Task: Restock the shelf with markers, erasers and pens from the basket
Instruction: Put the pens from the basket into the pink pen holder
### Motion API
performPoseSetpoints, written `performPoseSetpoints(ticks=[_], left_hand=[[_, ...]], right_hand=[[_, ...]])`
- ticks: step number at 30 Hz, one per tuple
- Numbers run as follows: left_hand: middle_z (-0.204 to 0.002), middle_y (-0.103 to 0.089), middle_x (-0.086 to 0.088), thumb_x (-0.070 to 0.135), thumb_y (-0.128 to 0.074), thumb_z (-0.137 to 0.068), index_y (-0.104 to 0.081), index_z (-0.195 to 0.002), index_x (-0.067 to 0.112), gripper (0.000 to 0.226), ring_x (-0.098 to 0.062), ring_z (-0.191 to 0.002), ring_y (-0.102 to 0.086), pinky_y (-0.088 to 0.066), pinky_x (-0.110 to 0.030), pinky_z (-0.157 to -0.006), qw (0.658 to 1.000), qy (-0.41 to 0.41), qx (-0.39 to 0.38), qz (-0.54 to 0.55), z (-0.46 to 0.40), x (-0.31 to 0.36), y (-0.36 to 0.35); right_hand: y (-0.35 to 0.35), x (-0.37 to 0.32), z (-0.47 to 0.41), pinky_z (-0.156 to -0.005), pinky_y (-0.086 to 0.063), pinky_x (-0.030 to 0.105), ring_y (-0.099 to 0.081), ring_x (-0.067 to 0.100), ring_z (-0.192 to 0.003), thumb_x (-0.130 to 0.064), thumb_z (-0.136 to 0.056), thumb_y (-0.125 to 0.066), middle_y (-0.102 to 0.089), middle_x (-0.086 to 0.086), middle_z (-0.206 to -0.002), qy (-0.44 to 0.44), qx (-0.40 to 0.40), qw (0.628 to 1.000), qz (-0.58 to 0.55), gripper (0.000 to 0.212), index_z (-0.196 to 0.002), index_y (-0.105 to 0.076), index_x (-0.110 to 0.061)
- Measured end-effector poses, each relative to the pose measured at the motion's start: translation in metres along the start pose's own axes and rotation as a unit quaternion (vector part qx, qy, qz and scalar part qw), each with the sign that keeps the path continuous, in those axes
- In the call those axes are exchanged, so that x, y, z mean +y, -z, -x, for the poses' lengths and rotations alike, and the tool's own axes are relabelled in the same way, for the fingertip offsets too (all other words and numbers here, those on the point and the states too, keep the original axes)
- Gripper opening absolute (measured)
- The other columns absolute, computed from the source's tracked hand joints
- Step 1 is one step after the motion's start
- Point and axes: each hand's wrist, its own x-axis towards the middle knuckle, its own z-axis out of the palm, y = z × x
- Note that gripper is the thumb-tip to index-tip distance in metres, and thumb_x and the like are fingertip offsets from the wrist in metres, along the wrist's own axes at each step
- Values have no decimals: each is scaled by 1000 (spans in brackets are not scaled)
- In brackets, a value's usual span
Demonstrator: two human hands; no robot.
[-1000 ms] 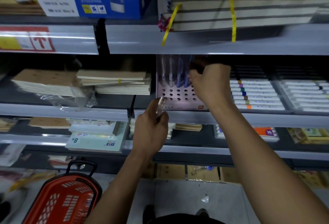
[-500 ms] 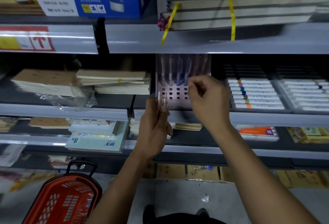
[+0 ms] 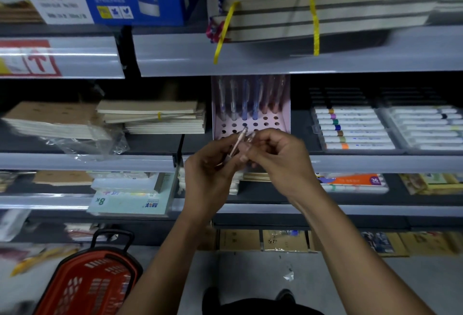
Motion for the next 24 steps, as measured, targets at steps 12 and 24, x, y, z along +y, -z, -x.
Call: performPoseSetpoints(ticks=[12,24], left_hand=[[-72,-66,8,32,-56,-109,-65,-113,32,10,-15,-60,-62,-52,-33,-54,973,-30,25,-226,0,-8,4],[-80,-70,4,14,-58,-100,-59,-142,36,47,-9,-58,-65,-59,-36,-56,934,-15,-38,-355,3,0,-1]], right_hand=[[22,-12,-12,-67,-62,27,-76,20,-70,-12,-91,-77,-79,5,-85,17,138,990,-18,13,-100,-79,-22],[34,-34,-41,-73,-62,50,-74,23,-73,-28,-84,-74,-76,-3,-77,155,309,935,81,4,-81,-74,-25]])
